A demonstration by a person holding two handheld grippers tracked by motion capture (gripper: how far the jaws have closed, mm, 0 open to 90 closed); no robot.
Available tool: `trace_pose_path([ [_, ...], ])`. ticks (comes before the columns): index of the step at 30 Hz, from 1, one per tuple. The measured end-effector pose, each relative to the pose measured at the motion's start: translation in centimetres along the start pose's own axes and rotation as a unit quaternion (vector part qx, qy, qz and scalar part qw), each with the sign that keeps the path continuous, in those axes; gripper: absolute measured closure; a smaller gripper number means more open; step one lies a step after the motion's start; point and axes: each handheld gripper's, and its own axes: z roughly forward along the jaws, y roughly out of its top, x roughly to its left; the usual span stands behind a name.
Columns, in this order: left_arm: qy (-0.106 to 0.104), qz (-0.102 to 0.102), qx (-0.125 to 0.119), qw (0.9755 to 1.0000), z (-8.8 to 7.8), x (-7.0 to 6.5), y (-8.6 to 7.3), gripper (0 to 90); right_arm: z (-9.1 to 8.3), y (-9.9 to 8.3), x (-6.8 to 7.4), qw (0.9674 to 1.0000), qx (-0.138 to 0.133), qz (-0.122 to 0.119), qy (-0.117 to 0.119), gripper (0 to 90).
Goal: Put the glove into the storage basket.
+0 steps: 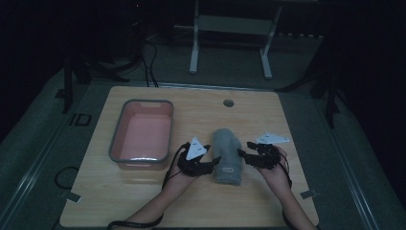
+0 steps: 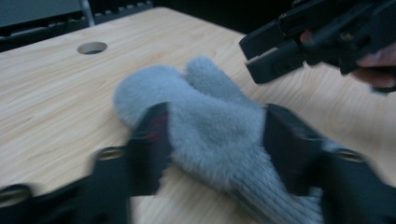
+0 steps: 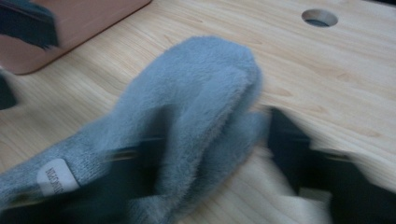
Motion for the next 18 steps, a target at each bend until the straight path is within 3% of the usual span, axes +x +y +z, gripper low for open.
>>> trace_pose_path([
  [1,-0.009,0.000,0.008,0.9999,0.8,-0.1,0.2,59.0,0.1,0.0,0.0,0.9998,-0.001,0.003,0.019,80.5],
  [3,-0.026,-0.005,0.025,0.9993,1.8,-0.2,0.4,70.0,0.4,0.0,0.3,0.9998,0.003,-0.008,0.021,89.6],
  [7,-0.042,-0.002,0.066,0.9969,4.0,-0.2,0.4,80.8,1.2,-0.2,0.6,0.9989,0.021,-0.014,0.041,89.7],
  [10,-0.054,-0.001,0.080,0.9954,4.7,0.1,0.2,84.9,2.1,-0.8,0.8,0.9975,0.040,-0.022,0.053,89.8],
  [13,-0.056,0.014,0.096,0.9937,5.1,0.3,-0.2,87.5,2.9,-1.5,0.8,0.9963,0.064,-0.027,0.052,89.9],
  [15,-0.046,0.027,0.111,0.9924,5.3,0.4,-0.8,88.5,3.1,-1.9,0.6,0.9963,0.072,-0.015,0.045,90.0],
  [18,-0.043,0.016,0.110,0.9929,5.4,0.6,-1.7,90.0,3.2,-2.3,0.6,0.9965,0.078,-0.015,0.028,90.0],
])
